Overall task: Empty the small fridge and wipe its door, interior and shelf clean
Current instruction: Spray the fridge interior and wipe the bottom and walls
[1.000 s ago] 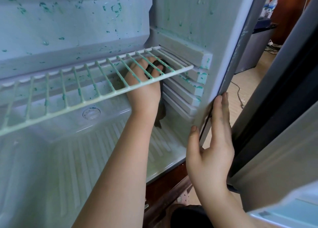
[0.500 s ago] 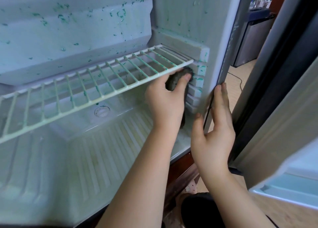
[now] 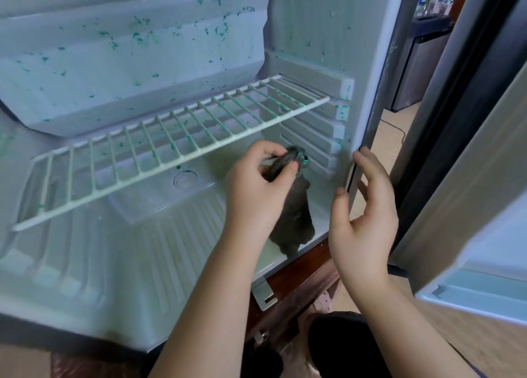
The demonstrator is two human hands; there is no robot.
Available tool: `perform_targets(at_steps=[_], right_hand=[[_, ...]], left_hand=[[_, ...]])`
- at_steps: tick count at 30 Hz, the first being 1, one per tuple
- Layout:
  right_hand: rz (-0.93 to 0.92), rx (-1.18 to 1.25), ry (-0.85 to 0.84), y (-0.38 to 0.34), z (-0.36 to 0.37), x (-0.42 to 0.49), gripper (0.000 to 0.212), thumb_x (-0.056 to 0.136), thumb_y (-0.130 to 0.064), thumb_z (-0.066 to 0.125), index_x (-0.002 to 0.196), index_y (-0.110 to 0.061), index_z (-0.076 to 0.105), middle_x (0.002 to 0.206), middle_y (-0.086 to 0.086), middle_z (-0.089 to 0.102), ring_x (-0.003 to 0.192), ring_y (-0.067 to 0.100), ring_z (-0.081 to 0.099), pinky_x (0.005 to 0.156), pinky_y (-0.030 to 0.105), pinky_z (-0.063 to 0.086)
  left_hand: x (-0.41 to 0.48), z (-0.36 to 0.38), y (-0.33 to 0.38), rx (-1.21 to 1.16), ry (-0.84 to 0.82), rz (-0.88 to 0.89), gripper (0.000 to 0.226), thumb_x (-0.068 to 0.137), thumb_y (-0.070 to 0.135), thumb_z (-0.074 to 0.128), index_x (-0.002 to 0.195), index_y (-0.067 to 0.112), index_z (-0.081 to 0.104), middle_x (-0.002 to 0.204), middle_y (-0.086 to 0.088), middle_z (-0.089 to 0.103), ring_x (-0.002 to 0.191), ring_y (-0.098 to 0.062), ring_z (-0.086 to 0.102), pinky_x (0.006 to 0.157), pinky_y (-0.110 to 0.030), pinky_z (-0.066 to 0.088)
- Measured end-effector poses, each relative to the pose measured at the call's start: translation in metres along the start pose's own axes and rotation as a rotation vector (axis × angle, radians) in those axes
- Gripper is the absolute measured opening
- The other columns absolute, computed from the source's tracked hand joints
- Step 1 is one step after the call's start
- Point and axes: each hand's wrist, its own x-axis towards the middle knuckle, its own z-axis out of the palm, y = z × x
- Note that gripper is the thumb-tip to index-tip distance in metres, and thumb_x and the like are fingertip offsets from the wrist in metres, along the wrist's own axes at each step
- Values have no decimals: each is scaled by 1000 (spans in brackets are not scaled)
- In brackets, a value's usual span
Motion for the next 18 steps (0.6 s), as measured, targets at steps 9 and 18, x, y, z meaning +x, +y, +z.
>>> perform_targets(at_steps=[9, 18], right_hand=[[170, -178, -508, 9, 13, -10, 37, 93, -16, 56, 128, -23, 52, 126, -9, 58, 114, 10, 54, 99, 36, 47], [243, -398, -707, 12, 20, -1, 16, 90, -36, 61, 84, -22, 64, 71, -4, 64, 69, 14, 60, 62, 30, 49]], left_hand=[[3, -41, -10, -279, -44, -296, 15, 86, 11, 69, 86, 25, 63, 88, 9, 71, 82, -7, 65, 73, -22, 48], [8, -64, -20, -83, -36, -165, 26, 86, 5, 68, 83, 29, 60, 92, 17, 69, 88, -5, 66, 80, -25, 51]])
